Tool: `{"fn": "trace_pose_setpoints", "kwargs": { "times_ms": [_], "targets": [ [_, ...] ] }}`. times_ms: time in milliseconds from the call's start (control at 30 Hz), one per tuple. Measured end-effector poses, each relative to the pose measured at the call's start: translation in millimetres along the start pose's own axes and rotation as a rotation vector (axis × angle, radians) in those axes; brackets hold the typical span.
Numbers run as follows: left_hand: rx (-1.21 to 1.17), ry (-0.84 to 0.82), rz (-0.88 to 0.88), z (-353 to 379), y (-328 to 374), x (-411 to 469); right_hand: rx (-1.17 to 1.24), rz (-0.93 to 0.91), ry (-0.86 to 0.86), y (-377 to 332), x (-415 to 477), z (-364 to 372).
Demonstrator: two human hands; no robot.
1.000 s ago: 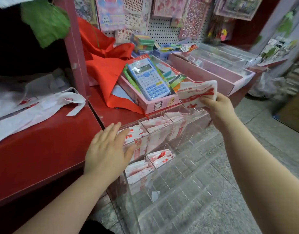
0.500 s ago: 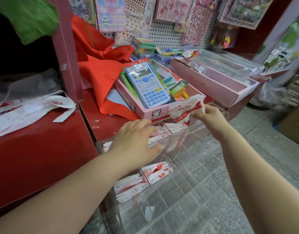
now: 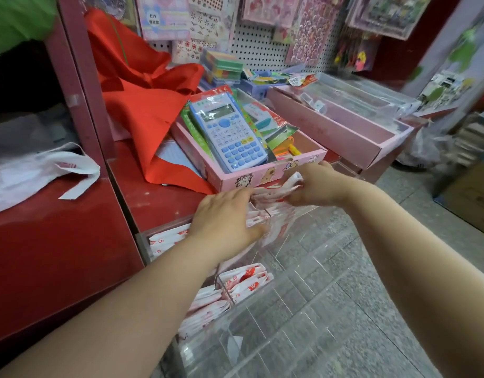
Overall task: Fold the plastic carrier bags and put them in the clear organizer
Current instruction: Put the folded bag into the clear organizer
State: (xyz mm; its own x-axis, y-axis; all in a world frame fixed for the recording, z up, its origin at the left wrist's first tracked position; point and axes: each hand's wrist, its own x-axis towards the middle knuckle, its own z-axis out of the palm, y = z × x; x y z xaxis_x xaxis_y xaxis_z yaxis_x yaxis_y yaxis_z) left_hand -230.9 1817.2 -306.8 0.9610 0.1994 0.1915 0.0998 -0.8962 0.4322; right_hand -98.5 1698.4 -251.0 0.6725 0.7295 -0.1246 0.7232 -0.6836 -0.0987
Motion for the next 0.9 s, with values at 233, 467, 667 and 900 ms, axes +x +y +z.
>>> {"fn": "trace_pose_setpoints", "kwargs": {
  "times_ms": [233, 467, 667, 900],
  "targets": [
    [-0.040, -0.020, -0.047, -2.3, 1.4, 0.6, -0.051, -0.047, -0.010, -6.0, -0.7, -1.0],
    [-0.032, -0.038, -0.050, -4.7, 2.9, -1.0, -0.190, -0.008, -0.192, -14.4, 13.4, 4.1],
    [-0.034, -0.036, -0.048, -4.4, 1.9, -0.1, 0.299, -0.065, -0.147, -4.7, 6.9, -1.3],
    [-0.046, -0.028, -0.049, -2.6, 1.3, 0.4, 0.336, -0.034, -0.217, -6.7, 9.2, 18.9]
  ]
}}
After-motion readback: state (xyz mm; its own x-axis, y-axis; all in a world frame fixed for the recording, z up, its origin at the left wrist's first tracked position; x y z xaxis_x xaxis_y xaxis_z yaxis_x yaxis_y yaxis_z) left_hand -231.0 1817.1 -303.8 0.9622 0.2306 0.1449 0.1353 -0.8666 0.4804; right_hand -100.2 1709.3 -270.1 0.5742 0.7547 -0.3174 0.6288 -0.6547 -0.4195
